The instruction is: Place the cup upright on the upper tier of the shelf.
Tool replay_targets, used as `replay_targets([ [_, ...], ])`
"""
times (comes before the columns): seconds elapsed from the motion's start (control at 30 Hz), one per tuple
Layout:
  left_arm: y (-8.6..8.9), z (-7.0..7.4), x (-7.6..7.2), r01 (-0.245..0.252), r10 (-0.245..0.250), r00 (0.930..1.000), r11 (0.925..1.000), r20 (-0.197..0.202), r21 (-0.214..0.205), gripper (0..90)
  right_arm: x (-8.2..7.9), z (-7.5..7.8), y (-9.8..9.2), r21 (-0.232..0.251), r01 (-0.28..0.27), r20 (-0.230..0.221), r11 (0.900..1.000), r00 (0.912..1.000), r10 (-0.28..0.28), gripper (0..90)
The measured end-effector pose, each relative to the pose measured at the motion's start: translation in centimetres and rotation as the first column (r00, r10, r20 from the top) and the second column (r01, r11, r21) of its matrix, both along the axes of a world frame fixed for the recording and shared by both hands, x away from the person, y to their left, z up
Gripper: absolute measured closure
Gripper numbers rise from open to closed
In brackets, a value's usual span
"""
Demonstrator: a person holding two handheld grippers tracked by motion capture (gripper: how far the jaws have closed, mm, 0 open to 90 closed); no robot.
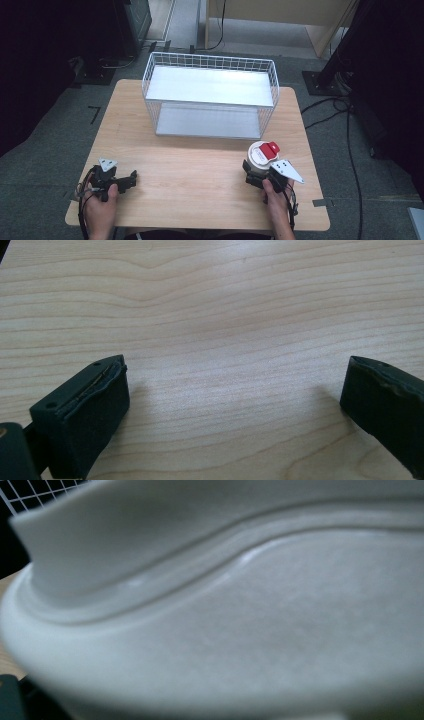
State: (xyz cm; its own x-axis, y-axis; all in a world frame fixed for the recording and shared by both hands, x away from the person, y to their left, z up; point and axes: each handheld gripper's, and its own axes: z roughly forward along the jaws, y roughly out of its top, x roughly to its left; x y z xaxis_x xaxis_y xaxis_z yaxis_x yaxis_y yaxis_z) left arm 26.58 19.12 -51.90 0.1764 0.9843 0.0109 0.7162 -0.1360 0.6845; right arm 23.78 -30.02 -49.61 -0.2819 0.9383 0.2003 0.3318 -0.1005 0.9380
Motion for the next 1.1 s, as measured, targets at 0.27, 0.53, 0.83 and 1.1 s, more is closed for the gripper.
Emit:
replay_targets([
  [0.27, 0.0, 0.0, 0.0, 0.0, 0.0, 1.0, 1.0, 0.0, 0.0, 0.0, 0.5, 0.5, 0.1, -0.006, -0.002, 0.044, 1.0, 0.999, 0.002, 1.1],
  [0.53, 0.0, 0.0, 0.0, -0.001, 0.001, 1.0, 1.0, 0.0, -0.002, 0.0, 0.5, 0.6, 0.3, -0.03, 0.003, 0.047, 0.9995, 0.9989, -0.002, 2.1],
  [0.83, 0.0, 0.0, 0.0, -0.001, 0.001, 1.0, 1.0, 0.0, -0.001, 0.0, 0.1, 2.2, 0.3, -0.003, 0.003, 0.09, 1.0, 0.9959, -0.003, 2.5],
  [1.1, 0.0, 0.0, 0.0, -0.001, 0.001, 1.0, 1.0, 0.0, -0.002, 0.0, -0.4, 4.4, 0.8, 0.004, -0.003, 0.133, 1.0, 0.9911, 0.003, 2.5],
])
